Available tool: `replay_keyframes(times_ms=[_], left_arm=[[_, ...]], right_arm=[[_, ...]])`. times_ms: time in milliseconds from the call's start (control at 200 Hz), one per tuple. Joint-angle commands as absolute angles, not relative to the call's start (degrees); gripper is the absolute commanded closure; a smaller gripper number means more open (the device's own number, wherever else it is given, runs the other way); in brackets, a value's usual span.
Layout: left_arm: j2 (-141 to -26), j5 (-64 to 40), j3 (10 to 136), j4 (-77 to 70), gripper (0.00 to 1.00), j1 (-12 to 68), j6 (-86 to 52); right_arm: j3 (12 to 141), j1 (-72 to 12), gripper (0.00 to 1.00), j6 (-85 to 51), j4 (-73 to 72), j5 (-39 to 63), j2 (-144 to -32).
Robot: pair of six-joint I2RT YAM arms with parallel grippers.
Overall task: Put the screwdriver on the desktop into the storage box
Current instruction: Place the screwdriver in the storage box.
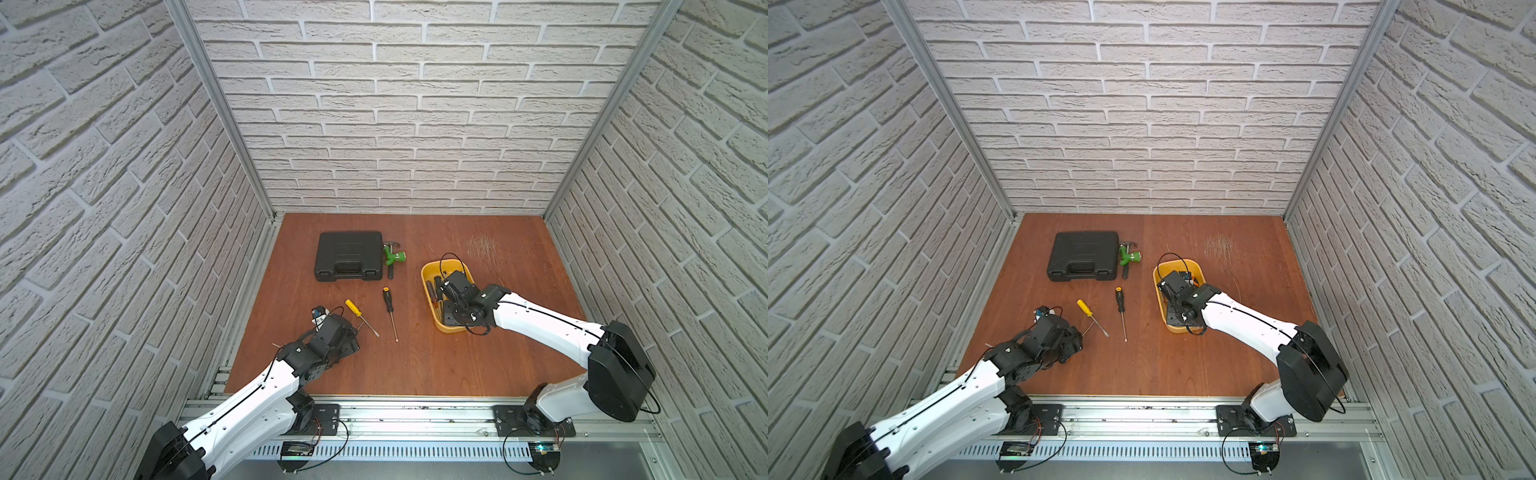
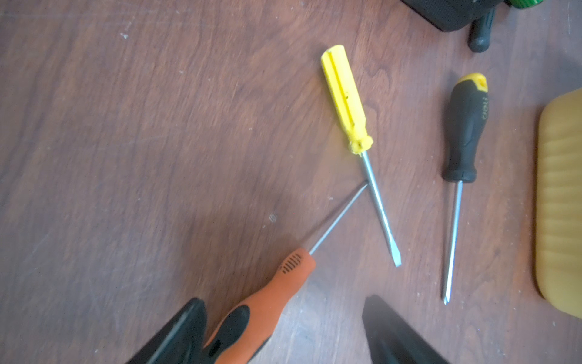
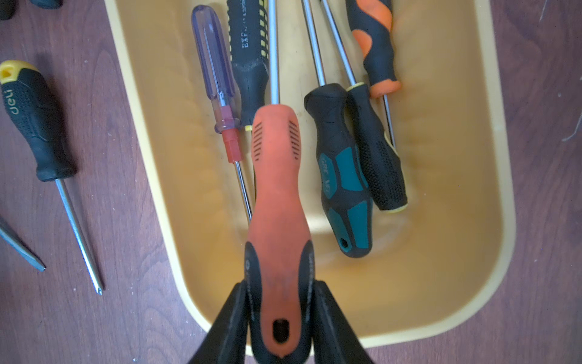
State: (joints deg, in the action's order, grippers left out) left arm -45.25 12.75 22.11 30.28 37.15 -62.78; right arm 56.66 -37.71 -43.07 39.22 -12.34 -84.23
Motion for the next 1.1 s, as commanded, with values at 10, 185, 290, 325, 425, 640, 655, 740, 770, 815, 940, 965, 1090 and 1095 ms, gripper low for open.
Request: replay_keyframes(times_ms=[10, 185, 290, 325, 425, 640, 655, 740, 770, 815, 940, 965, 1090, 1095], left_arm=[[-44.8, 12.8, 21.4, 30.8, 0.17, 36.6, -62.6], [-45.0, 12.5, 21.3, 30.9, 0.17, 36.3, -62.5], [-44.9, 12.7, 21.3, 31.2, 0.15, 36.2, -62.7], [-44.9, 12.8, 21.3, 31.4, 0.15, 36.1, -62.7], [-44.9, 12.9, 21.4, 31.7, 0.14, 36.0, -62.7], [-45.0, 12.8, 21.5, 32.3, 0.14, 36.1, -62.7], [-45.0, 12.8, 21.5, 32.4, 0.14, 36.1, -62.7], [-45.2, 13.1, 21.7, 33.2, 0.15, 36.1, -62.6], [-45.3, 13.0, 21.8, 33.3, 0.15, 36.1, -62.7], [-45.5, 12.7, 21.5, 33.1, 0.15, 36.1, -62.7], [-47.3, 12.5, 21.8, 33.1, 0.18, 36.7, -62.8], [-47.8, 12.6, 22.0, 33.4, 0.18, 36.8, -62.8], [-50.9, 14.6, 23.8, 35.5, 0.21, 38.7, -62.9], [-51.1, 14.7, 23.9, 35.6, 0.21, 38.7, -62.9]], right_arm=[[57.3, -37.3, 0.75, -42.9, 37.9, -13.1, -84.2], [57.3, -37.3, 0.65, -42.8, 38.0, -13.3, -83.8], [57.2, -37.3, 0.60, -42.7, 38.2, -13.5, -83.3], [57.2, -37.2, 0.59, -42.5, 38.2, -13.6, -83.2], [57.0, -37.3, 0.56, -42.5, 38.1, -13.9, -82.6], [56.4, -37.6, 0.55, -42.2, 37.4, -13.8, -80.5], [56.3, -37.6, 0.55, -42.2, 37.3, -13.8, -80.1], [55.0, -38.4, 0.55, -41.6, 35.0, -13.2, -77.4], [54.5, -38.9, 0.57, -41.3, 33.7, -12.7, -76.1], [53.5, -40.0, 0.58, -40.6, 31.2, -11.8, -74.2], [52.3, -44.0, 0.60, -38.6, 26.1, -11.2, -70.4], [52.5, -44.8, 0.61, -38.3, 25.6, -11.5, -70.0], [53.5, -47.4, 0.61, -36.8, 25.2, -12.9, -69.4], [53.5, -47.5, 0.62, -36.8, 25.2, -13.0, -69.4]])
